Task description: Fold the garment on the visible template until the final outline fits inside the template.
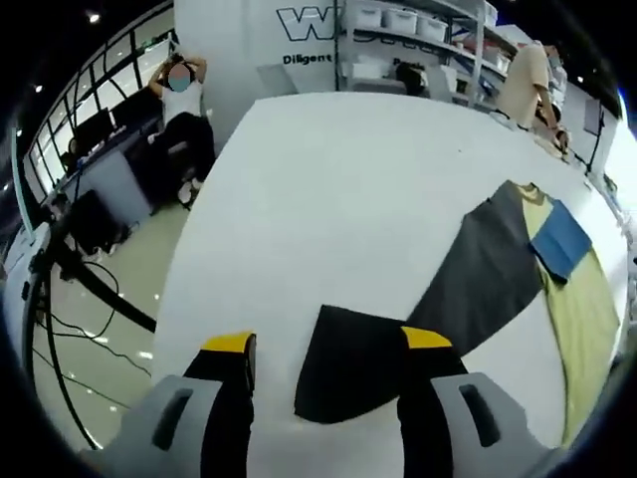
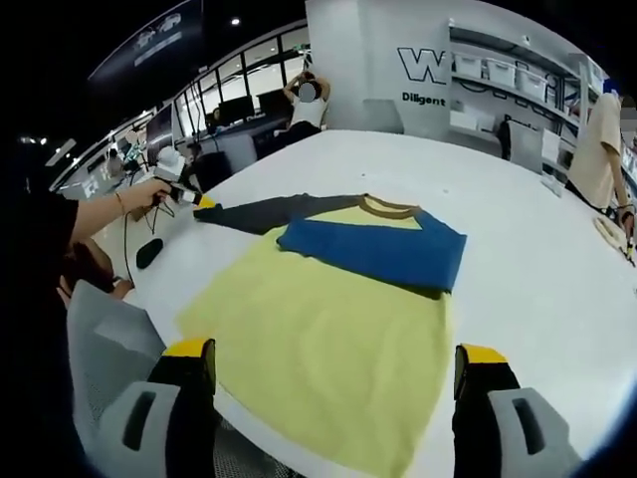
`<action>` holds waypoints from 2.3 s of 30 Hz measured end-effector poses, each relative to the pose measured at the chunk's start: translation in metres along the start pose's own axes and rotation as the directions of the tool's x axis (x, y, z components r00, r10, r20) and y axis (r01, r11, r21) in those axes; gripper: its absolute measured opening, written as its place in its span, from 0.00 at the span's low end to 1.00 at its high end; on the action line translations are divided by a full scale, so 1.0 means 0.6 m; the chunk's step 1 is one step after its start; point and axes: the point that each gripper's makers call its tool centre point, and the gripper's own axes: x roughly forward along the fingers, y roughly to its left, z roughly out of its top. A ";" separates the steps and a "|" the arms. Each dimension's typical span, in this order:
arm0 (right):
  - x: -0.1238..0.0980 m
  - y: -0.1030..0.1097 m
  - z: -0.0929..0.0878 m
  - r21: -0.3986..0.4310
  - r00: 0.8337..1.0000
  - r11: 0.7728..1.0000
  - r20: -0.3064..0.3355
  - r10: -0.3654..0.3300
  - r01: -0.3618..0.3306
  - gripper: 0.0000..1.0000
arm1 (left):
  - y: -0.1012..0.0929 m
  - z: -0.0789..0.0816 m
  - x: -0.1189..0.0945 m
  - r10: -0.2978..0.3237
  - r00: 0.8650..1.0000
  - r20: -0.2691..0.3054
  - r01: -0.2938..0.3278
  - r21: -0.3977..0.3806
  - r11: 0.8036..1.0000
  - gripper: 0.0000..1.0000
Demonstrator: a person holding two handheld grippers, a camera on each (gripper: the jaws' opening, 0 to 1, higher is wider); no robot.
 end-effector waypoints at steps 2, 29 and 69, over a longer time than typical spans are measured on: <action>0.000 0.000 -0.001 -0.001 1.000 1.000 -0.003 0.001 -0.001 0.99 | 0.000 -0.006 0.007 -0.007 1.000 -0.020 0.007 -0.006 1.000 0.49; 0.004 -0.004 -0.008 -0.015 0.999 1.000 -0.036 -0.014 0.013 0.98 | -0.011 0.002 0.029 -0.021 1.000 -0.021 0.022 0.060 0.998 0.09; 0.004 -0.004 -0.014 -0.028 0.998 0.999 -0.052 -0.021 0.019 0.96 | 0.061 0.003 -0.007 0.161 0.982 0.100 -0.144 -0.159 0.977 0.03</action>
